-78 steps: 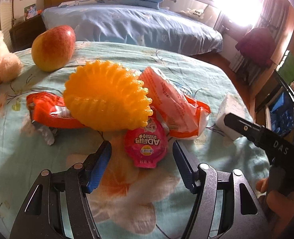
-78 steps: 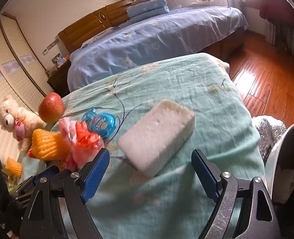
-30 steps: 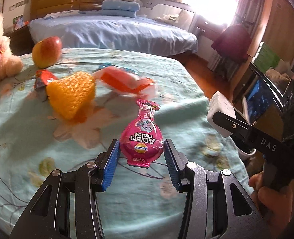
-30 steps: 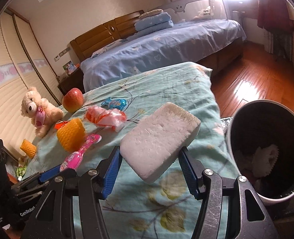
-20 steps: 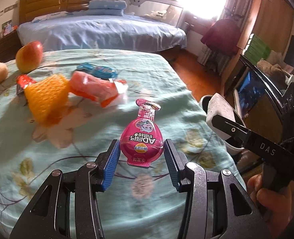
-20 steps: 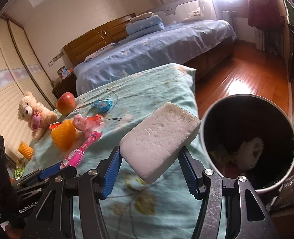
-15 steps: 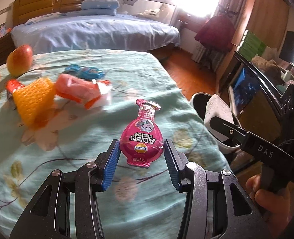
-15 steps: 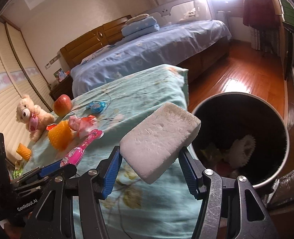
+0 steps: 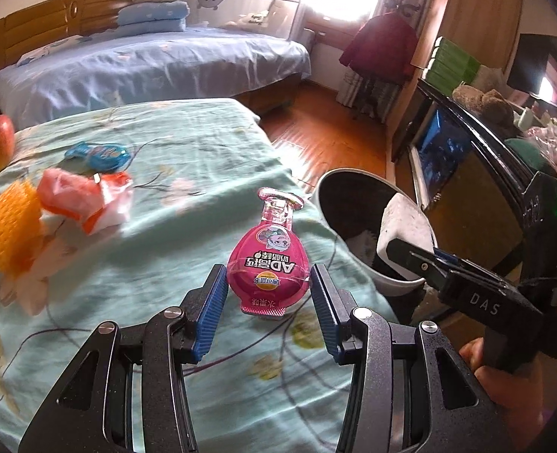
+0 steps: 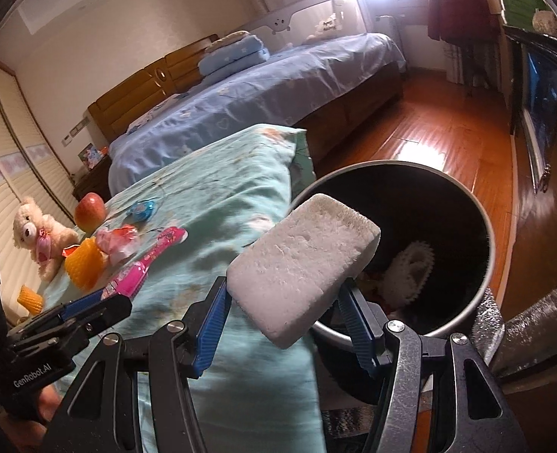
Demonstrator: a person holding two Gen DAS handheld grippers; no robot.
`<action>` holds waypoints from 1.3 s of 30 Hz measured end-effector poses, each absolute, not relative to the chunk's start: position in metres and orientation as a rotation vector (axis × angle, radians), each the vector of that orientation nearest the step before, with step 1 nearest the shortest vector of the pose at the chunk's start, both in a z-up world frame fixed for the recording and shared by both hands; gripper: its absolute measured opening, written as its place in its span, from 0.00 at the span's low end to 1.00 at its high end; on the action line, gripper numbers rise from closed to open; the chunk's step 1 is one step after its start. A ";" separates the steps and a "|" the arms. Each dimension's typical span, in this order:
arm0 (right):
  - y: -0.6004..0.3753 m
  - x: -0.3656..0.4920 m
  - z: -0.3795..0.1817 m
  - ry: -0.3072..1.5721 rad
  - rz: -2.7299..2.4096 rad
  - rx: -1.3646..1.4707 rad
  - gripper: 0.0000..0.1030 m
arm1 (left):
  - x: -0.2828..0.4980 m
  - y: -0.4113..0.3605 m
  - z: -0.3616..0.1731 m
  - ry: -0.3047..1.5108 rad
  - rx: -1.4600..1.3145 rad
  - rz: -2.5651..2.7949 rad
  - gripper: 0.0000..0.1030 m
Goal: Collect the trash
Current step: 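Carry the pink bottle and white foam block over the black bin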
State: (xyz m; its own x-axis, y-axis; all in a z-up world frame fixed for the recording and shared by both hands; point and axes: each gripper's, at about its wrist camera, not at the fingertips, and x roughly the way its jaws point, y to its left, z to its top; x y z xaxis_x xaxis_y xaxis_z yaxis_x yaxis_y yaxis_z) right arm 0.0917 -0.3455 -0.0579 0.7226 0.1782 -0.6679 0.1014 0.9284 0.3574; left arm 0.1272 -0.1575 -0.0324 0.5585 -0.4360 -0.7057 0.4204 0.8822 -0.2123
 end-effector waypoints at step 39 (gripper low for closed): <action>-0.416 0.108 -0.083 0.823 -0.051 0.395 0.60 | 0.164 -0.253 -0.040 0.870 0.065 -0.613 0.43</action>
State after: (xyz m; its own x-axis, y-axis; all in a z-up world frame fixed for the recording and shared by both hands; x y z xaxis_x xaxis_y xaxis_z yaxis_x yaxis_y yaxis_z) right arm 0.1078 -0.4161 -0.0831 0.6828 0.1071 -0.7228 0.1960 0.9261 0.3224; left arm 0.1641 -0.2527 -0.0403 0.4854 -0.4773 -0.7325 0.5290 0.8274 -0.1886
